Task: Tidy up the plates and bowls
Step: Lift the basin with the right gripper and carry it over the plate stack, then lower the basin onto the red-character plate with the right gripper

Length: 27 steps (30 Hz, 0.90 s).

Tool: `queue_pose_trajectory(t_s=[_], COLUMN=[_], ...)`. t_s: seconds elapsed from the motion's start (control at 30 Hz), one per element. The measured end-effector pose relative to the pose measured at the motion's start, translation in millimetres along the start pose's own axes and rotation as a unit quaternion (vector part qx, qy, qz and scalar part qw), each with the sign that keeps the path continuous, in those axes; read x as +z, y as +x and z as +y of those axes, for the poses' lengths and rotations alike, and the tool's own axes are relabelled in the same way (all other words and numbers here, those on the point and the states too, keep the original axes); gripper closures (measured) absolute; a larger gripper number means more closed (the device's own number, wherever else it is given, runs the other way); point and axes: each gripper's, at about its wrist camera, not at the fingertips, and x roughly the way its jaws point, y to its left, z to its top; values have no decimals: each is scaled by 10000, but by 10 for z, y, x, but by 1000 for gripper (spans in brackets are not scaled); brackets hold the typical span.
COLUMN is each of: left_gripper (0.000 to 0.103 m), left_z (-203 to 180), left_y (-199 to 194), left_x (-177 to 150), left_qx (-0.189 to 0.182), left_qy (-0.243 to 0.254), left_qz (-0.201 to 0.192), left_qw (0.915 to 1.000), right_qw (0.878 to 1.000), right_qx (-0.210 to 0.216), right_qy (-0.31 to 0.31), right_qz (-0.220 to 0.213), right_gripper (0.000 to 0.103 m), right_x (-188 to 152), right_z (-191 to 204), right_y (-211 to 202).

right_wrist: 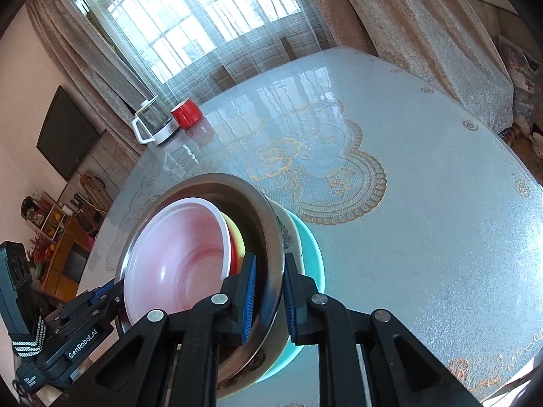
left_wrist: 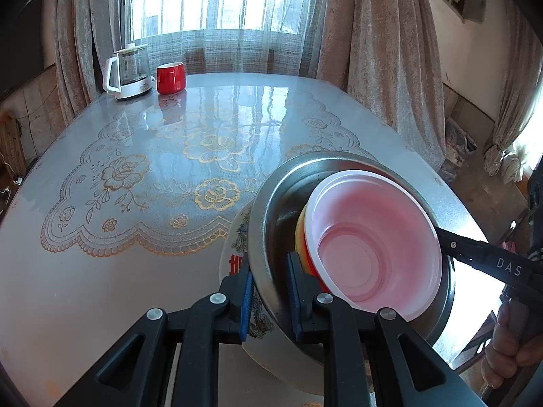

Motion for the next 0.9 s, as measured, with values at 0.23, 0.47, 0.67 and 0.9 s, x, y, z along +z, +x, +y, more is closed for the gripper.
queue_pose_trajectory(t_s=[0.23,0.47,0.67,0.9], left_gripper=[84,83,83,81], left_z=[76,111,101,108], left_y=[72,29,-17,-74], left_x=[-10,-79,-89,-82], left_qx=[-103,-51,25,12], left_qy=[-151,-249,-279,-382], left_qz=[215,212,191,179], left_qw=[9996,9995,9994,9991], right_qw=[9999,9997,9998,9995], right_qx=[112,227,177,291], right_qy=[-18,-1,-20,142], right_qz=[-10,22,45,50], right_gripper=[87,87,87,86], right_x=[12,-27,-34,-13], right_z=[20,14,40,4], right_y=[4,45,48,-12])
